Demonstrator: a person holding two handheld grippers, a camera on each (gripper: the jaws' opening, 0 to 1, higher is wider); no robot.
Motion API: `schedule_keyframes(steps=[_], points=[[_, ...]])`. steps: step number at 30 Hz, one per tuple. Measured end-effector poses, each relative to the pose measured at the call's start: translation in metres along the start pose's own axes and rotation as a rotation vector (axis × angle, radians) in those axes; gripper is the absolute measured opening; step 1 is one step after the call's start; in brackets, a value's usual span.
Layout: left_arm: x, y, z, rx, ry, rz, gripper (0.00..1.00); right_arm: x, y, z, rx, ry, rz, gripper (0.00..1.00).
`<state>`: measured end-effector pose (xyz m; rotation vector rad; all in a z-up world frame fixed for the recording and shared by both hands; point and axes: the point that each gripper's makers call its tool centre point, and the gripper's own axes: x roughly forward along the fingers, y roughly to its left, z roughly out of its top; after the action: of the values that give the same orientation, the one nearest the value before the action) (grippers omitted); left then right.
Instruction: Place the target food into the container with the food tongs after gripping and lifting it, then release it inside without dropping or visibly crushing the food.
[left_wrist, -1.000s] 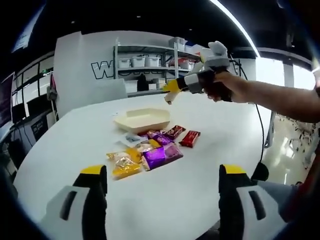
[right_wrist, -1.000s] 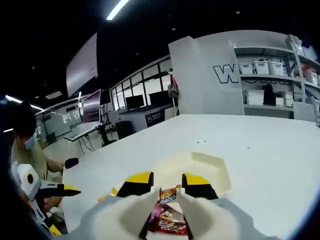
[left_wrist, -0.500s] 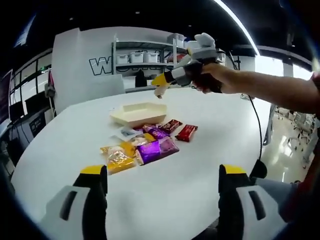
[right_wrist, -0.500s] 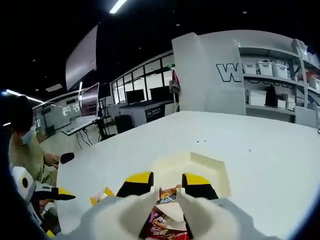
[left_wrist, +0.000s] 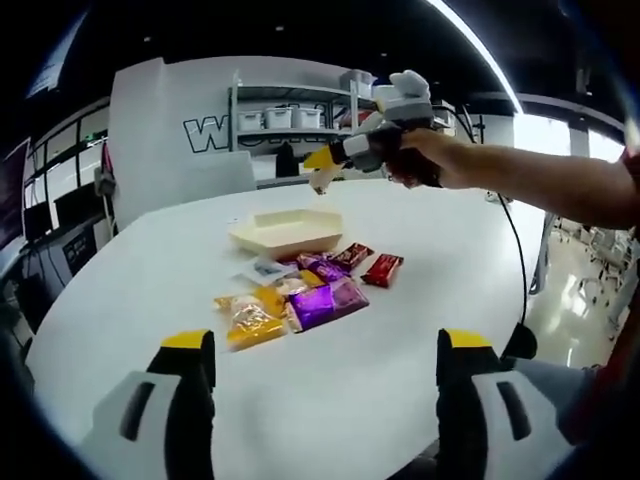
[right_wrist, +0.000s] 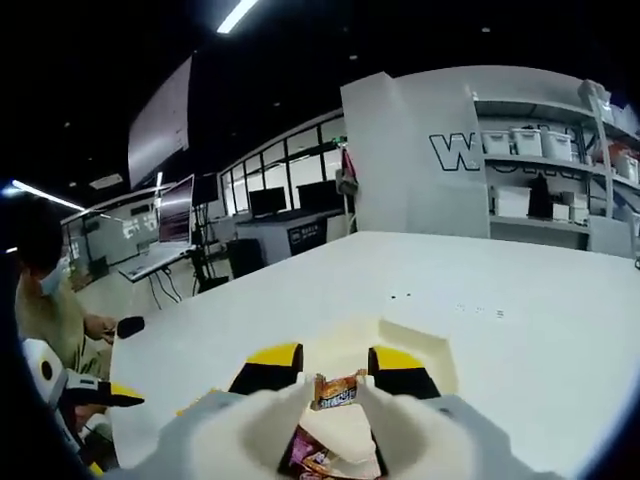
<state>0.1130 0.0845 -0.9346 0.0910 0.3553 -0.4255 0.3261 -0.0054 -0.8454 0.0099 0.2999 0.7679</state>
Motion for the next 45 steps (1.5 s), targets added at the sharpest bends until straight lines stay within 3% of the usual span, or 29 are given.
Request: schedule_keyframes(steps=[11,31,35,40,45], points=[[-0.004,0.001,0.004,-0.011,-0.017,0.008,0.9,-0.005,0.003,0.013,-0.007,-0.026,0.0,0.21],[-0.009,-0.005,0.021,-0.012,-0.052,-0.002,0.89,-0.03,-0.001,0.008,-0.005,-0.023,-0.005,0.21],[-0.011,-0.005,0.024,-0.015,-0.059,-0.005,0.89,-0.035,-0.001,-0.004,-0.003,-0.01,-0.003,0.21],[-0.013,-0.005,0.022,0.0,-0.05,-0.002,0.89,-0.04,-0.002,-0.035,0.021,0.023,-0.003,0.21],[-0.011,-0.005,0.019,0.01,-0.038,-0.005,0.89,-0.043,-0.002,-0.053,0.041,0.053,0.0,0.21]])
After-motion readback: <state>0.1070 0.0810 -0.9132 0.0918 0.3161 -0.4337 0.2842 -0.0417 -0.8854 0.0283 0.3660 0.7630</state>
